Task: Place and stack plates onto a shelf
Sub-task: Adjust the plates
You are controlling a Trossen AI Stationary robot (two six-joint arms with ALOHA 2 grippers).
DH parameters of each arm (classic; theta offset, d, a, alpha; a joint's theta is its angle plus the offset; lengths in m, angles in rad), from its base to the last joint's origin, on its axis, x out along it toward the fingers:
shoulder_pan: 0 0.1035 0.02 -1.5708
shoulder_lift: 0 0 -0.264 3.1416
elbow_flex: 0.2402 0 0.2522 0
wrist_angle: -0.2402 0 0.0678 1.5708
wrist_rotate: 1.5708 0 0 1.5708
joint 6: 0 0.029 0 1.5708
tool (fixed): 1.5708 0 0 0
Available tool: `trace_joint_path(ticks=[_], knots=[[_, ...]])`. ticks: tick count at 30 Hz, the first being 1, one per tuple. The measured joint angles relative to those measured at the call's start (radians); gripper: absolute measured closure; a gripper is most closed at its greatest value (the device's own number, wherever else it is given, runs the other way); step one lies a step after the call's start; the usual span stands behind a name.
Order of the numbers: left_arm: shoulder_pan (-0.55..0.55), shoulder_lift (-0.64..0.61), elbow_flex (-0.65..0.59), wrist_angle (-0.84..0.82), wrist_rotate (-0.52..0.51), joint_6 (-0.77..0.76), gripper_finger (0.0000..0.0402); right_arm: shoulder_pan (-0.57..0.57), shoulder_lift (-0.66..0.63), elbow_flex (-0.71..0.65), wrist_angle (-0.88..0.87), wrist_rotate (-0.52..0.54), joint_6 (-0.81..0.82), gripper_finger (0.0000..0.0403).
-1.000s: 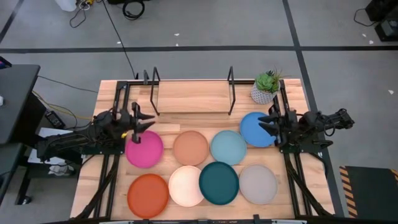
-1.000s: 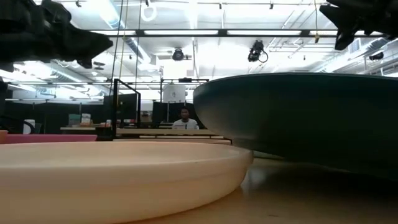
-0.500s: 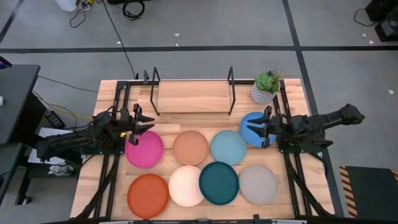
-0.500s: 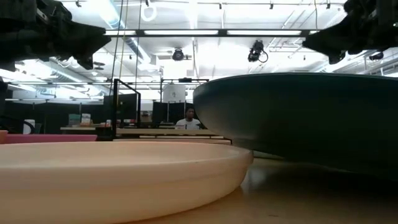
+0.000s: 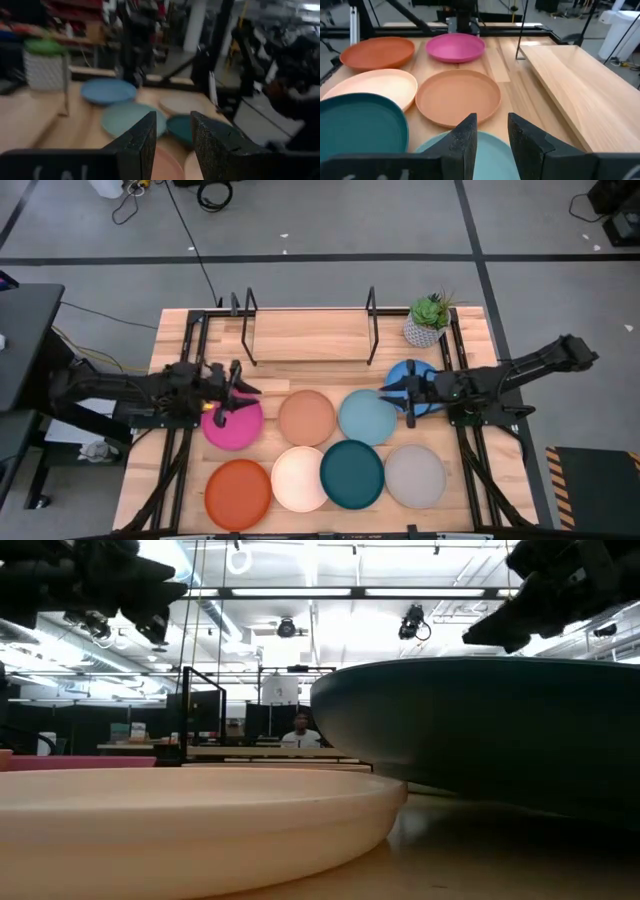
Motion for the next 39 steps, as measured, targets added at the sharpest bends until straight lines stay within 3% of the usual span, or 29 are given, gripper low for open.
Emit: trace_joint_path(ticks=[5,14,18,27,39], knots=[[-0.095,0.166,0.035,-0.028,-0.07,0.014,0.0268,0.0,0.1,0.079,-0.045,0.004,-0.016,0.0287],[-0.324,0.484,0.168,-0.087,-0.356,-0.006,0.016,0.0,0.199,0.132,-0.068,0.006,0.022,0.0287],[-0.373,0.636,0.271,-0.127,-0.443,0.045,0.0144,0.0,0.23,0.133,-0.029,0.007,0.036,0.0287],[-0.374,0.935,0.523,-0.349,-0.434,0.057,0.0154,0.0,0.238,0.133,-0.003,0.007,0.022,0.0287],[-0.372,1.153,0.719,-0.626,-0.401,0.033,0.0154,0.0,0.238,0.133,-0.004,0.003,0.007,0.0287]])
